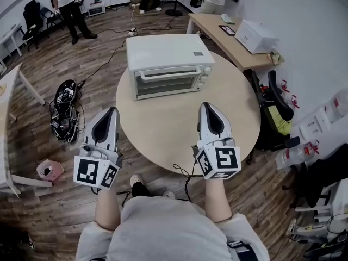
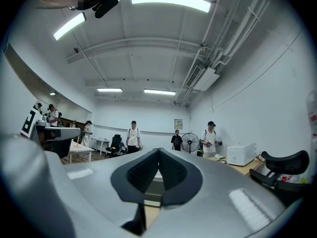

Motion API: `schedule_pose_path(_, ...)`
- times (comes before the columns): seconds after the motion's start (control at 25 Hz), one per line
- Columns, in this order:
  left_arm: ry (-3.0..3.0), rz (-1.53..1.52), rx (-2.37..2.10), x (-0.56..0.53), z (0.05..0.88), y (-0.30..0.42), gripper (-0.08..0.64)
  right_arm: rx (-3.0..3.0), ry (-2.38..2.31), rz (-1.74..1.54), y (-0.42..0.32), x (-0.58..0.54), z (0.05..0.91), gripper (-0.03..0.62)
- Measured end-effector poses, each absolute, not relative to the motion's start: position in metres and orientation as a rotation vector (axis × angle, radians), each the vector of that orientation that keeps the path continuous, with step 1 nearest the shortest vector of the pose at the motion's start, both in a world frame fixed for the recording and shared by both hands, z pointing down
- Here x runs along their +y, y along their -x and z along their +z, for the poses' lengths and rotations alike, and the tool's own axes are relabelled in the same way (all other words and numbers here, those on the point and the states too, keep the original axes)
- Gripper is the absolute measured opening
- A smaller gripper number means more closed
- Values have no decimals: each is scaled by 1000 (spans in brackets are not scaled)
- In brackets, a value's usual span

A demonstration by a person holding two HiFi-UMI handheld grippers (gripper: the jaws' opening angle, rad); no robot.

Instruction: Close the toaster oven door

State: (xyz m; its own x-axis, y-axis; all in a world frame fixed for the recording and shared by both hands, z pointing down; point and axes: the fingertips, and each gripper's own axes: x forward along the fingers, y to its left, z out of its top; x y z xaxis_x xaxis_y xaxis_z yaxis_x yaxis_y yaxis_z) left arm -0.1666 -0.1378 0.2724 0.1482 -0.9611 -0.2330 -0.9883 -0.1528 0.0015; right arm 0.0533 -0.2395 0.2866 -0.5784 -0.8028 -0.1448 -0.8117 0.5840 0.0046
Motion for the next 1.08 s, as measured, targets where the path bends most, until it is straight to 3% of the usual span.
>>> schedule_pose_path(1.08,2250,239,1947,-138,275,136,6,2655,1337,96,-82,-235,280,11)
